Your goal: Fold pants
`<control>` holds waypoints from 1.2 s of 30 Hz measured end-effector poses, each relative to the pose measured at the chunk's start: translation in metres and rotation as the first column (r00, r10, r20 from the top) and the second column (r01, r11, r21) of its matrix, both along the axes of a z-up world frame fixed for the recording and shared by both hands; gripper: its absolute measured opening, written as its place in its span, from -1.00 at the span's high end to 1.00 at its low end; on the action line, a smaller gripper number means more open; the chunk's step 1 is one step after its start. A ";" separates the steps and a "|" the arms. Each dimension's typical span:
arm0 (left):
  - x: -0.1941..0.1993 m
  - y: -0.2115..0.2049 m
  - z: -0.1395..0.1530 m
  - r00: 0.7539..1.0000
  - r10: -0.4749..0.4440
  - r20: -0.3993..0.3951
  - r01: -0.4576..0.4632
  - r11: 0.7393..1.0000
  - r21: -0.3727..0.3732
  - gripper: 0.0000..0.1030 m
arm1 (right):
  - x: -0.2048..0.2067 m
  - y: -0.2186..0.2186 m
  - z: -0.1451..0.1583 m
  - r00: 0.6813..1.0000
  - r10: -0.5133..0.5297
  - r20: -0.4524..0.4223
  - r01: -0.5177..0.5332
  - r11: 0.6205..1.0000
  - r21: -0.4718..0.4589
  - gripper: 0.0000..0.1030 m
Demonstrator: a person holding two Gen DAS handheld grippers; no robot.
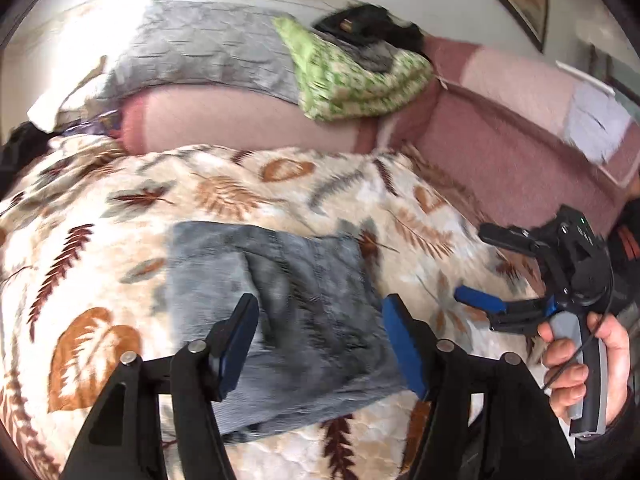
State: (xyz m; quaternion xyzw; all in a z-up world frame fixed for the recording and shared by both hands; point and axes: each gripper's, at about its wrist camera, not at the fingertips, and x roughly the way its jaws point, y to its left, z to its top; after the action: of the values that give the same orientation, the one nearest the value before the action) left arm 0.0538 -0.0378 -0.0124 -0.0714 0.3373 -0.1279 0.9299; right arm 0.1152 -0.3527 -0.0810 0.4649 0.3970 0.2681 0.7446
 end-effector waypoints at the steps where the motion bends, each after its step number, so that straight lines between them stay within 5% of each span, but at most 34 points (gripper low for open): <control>1: 0.002 0.016 0.000 0.997 0.072 0.003 -0.072 0.997 0.003 -0.35 | 0.006 0.011 0.003 0.999 0.032 0.008 -0.032 0.999 0.019 -0.61; 4: 0.021 0.047 -0.020 0.978 0.184 -0.103 -0.183 0.983 0.020 -0.35 | 0.024 0.051 0.005 0.992 0.125 0.016 -0.126 0.990 0.067 -0.62; 7: 0.043 0.042 -0.063 0.948 0.179 -0.263 -0.152 0.981 0.122 -0.35 | 0.038 0.090 -0.009 0.976 0.219 -0.018 -0.218 0.974 0.061 -0.62; 9: 0.044 0.038 -0.087 0.929 0.183 -0.321 -0.134 0.976 0.169 -0.38 | 0.039 0.106 -0.038 0.963 0.236 -0.133 -0.238 0.971 -0.002 -0.64; 11: 0.039 0.035 -0.092 0.937 0.183 -0.296 -0.125 0.971 0.203 -0.48 | 0.033 0.114 -0.076 0.936 0.238 -0.258 -0.262 0.963 -0.065 -0.62; 12: 0.038 0.035 -0.092 0.942 0.180 -0.284 -0.122 0.970 0.212 -0.50 | 0.028 0.109 -0.076 0.954 0.217 -0.208 -0.233 0.971 -0.055 -0.61; 15: 0.039 0.041 -0.088 0.936 0.174 -0.307 -0.123 0.976 0.178 -0.50 | 0.030 0.109 -0.065 0.946 0.207 -0.248 -0.232 0.970 -0.073 -0.62; 19: 0.037 0.055 -0.064 0.949 0.184 -0.257 -0.166 0.982 0.090 -0.49 | 0.048 0.114 -0.019 0.966 0.227 -0.121 -0.239 0.967 -0.088 -0.62; 23: 0.045 0.050 -0.052 0.957 0.191 -0.218 -0.174 0.980 0.094 -0.49 | 0.087 0.131 0.007 0.962 0.270 -0.049 -0.272 0.961 -0.045 -0.65; 27: 0.063 0.034 -0.082 0.929 0.177 -0.325 -0.126 0.977 0.173 -0.50 | 0.126 0.148 -0.025 0.948 0.288 -0.133 -0.299 0.952 -0.067 -0.68; 30: 0.061 0.031 -0.095 0.934 0.181 -0.309 -0.122 0.972 0.198 -0.60 | 0.137 0.150 -0.076 0.926 0.270 -0.265 -0.304 0.947 -0.099 -0.67; 36: 0.052 0.051 -0.077 0.937 0.183 -0.299 -0.166 0.983 0.083 -0.59 | 0.123 0.148 -0.037 0.944 0.280 -0.177 -0.312 0.930 -0.194 -0.68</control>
State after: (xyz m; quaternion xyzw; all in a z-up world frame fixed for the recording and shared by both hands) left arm 0.1061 0.0132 -0.0893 -0.0936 0.4726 -0.0227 0.8760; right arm 0.2381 -0.2042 -0.1177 0.3327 0.5434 0.2973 0.7111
